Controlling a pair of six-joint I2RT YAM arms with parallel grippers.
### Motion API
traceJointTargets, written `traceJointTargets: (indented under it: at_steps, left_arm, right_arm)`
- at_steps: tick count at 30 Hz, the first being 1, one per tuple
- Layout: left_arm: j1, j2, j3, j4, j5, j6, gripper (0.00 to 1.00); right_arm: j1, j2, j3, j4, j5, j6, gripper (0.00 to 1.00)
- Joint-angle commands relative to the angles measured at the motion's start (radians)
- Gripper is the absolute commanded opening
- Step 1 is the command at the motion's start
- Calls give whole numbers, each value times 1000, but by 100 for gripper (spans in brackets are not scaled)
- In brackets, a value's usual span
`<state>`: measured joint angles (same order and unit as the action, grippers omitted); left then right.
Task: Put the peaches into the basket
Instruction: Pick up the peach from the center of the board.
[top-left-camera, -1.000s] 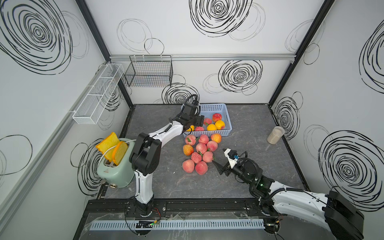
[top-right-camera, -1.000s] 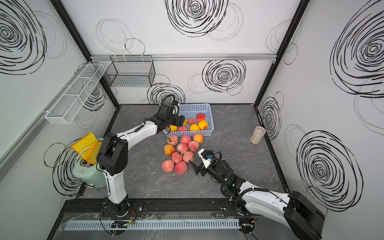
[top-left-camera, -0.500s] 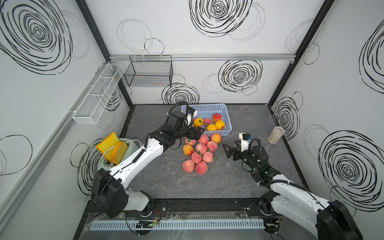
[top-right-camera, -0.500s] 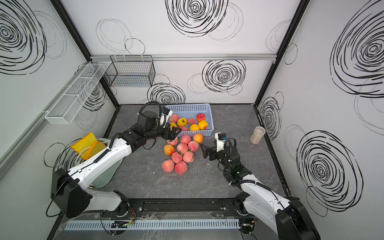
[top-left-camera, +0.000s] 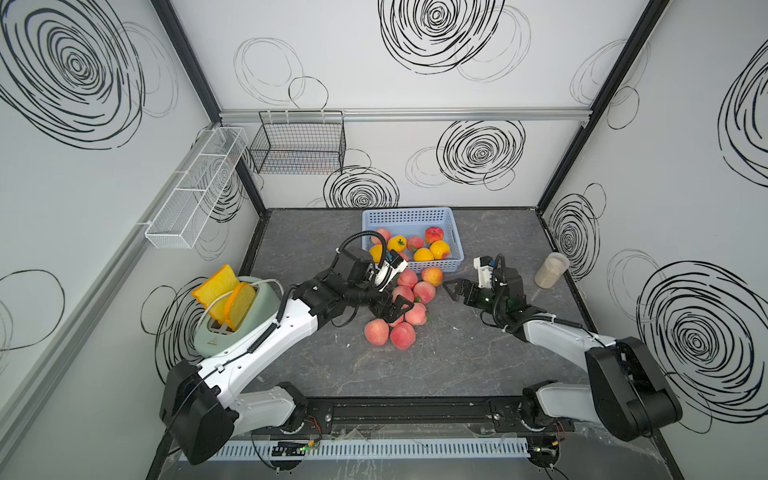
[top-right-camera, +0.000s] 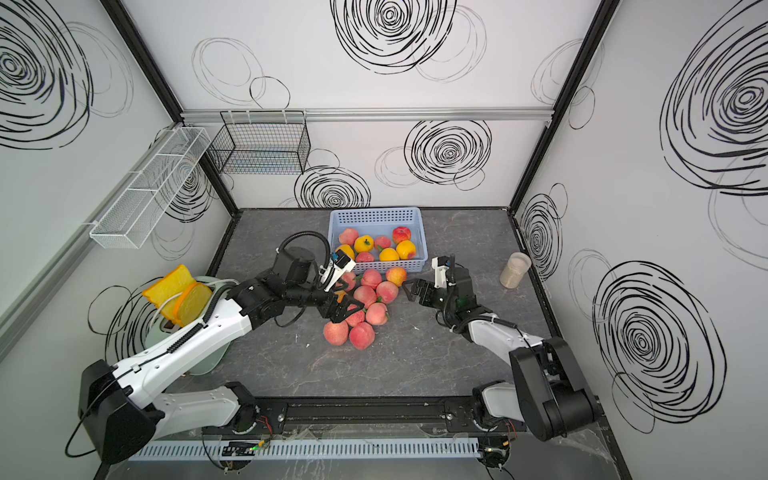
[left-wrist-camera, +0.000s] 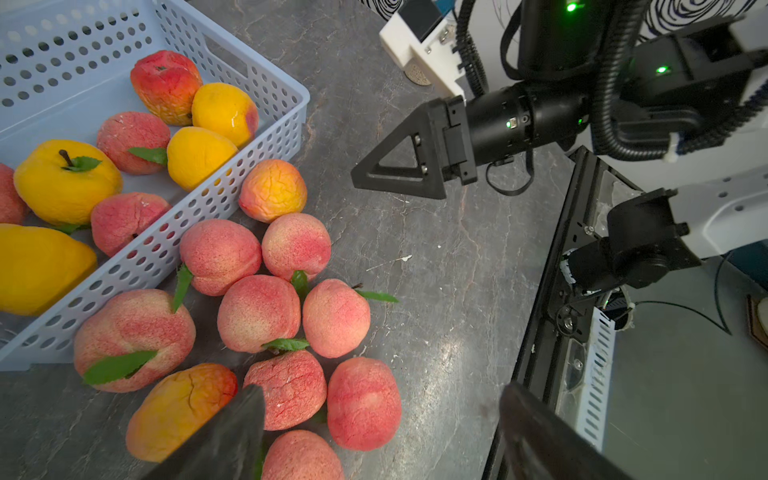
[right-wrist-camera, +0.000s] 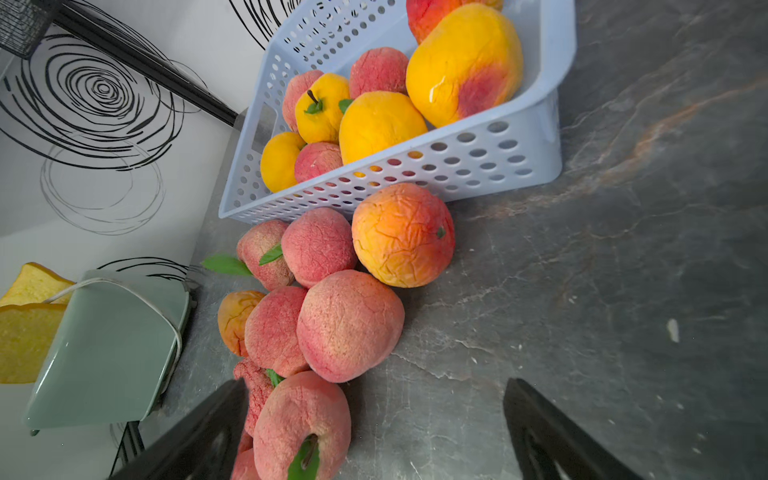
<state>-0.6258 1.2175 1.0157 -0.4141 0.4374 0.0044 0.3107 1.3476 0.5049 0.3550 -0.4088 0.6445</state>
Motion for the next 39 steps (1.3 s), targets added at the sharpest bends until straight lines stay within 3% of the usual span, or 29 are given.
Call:
traceJointTargets:
  at_steps: [1, 12, 28, 39]
  left_arm:
    - [-3, -6, 1, -7, 11, 34, 93]
    - [9, -5, 7, -18, -19, 29, 93]
    - [28, 1, 6, -12, -19, 18, 93]
    - [34, -6, 1, -9, -16, 15, 94]
  right_arm:
    - [-4, 60, 47, 28, -10, 44, 98]
    - [16, 246, 138, 103, -43, 84, 96]
    - [37, 406, 217, 184, -14, 141, 95]
    - [41, 473, 211, 276, 8, 208, 88]
